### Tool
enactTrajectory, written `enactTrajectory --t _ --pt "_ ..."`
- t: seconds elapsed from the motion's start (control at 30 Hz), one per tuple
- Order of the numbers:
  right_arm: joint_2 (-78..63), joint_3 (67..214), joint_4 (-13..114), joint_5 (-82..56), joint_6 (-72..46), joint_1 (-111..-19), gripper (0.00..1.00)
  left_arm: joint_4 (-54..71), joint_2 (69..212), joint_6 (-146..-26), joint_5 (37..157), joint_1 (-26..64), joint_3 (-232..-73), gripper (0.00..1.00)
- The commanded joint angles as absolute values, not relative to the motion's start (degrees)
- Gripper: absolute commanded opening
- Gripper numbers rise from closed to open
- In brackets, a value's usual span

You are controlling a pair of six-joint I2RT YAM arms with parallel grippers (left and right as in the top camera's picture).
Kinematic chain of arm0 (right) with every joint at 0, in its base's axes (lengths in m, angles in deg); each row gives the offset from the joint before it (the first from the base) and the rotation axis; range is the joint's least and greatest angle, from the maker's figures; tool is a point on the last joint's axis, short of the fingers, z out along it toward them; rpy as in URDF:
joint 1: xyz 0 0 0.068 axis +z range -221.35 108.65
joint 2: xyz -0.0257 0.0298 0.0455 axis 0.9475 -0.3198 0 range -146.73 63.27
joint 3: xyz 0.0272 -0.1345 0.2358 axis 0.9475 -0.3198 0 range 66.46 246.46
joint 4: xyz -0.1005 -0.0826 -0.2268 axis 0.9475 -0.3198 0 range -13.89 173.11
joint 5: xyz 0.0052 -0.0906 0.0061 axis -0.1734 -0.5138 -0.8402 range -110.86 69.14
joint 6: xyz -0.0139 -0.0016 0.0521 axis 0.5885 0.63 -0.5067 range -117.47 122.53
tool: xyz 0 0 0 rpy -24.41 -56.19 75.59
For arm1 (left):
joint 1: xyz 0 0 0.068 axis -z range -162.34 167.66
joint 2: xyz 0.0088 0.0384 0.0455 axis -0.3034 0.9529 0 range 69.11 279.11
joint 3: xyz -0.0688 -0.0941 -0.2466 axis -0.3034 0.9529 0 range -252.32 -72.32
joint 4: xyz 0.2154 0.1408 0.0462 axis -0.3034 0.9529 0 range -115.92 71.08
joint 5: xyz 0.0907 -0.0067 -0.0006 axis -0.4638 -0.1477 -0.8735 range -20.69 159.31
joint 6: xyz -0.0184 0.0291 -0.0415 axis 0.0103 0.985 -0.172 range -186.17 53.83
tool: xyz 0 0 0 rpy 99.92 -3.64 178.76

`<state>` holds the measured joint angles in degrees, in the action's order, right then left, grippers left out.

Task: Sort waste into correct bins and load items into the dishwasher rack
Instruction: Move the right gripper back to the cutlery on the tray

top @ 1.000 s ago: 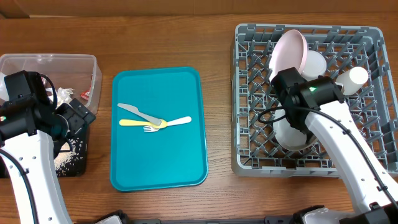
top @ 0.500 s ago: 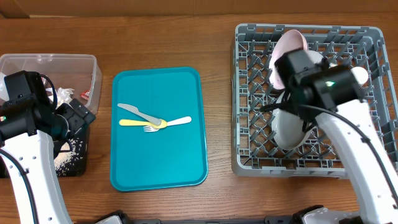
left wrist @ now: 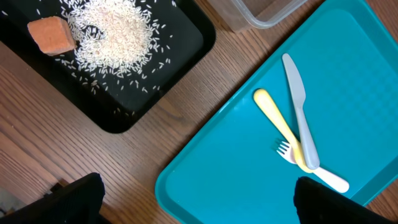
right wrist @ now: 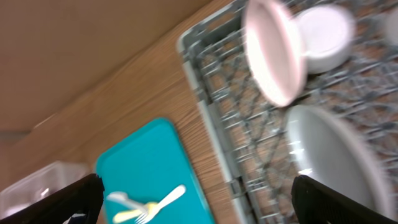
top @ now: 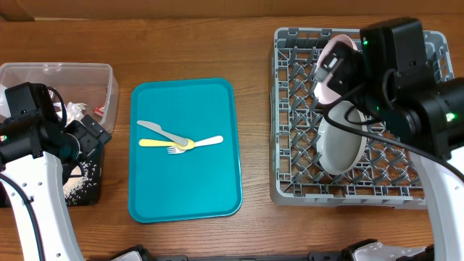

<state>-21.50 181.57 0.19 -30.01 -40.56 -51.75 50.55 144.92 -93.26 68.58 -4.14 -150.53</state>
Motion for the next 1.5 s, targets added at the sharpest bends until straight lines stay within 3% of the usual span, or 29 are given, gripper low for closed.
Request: enactTrajectory --t 0.0,0.27,0.73,1.0,1.07,1.3,1.47 --pt "-25.0 181.9 2.6 -20.0 -40.7 -51.4 1.0 50.5 144.9 -94.1 67.8 -4.4 -150.4 1.0" --pt "-37.4 181.9 6.6 -9.2 -41.1 -46.4 1.0 50.5 144.9 -94.1 67.8 -4.4 -150.4 1.0" --pt "-58.3 181.9 8.3 -19.2 -73.3 -31.1 0.98 50.5 144.9 -94.1 67.8 -4.4 -150.4 1.0" --pt "-59.9 181.9 13.9 -17.4 -74.0 -27.6 1.0 50.5 144.9 -94.1 67.8 -4.4 -150.4 1.0" --pt "-60.2 181.9 14.8 -17.4 -74.7 -27.6 0.87 50.5 144.9 -94.1 67.8 -4.4 -150.4 1.0" --pt "-62.1 181.9 10.1 -20.2 -92.8 -26.4 0.84 50.5 144.9 -94.1 67.8 -4.4 -150.4 1.0" --pt "-65.3 181.9 9.9 -20.1 -99.7 -24.7 0.82 50.5 144.9 -94.1 67.8 -4.4 -150.4 1.0"
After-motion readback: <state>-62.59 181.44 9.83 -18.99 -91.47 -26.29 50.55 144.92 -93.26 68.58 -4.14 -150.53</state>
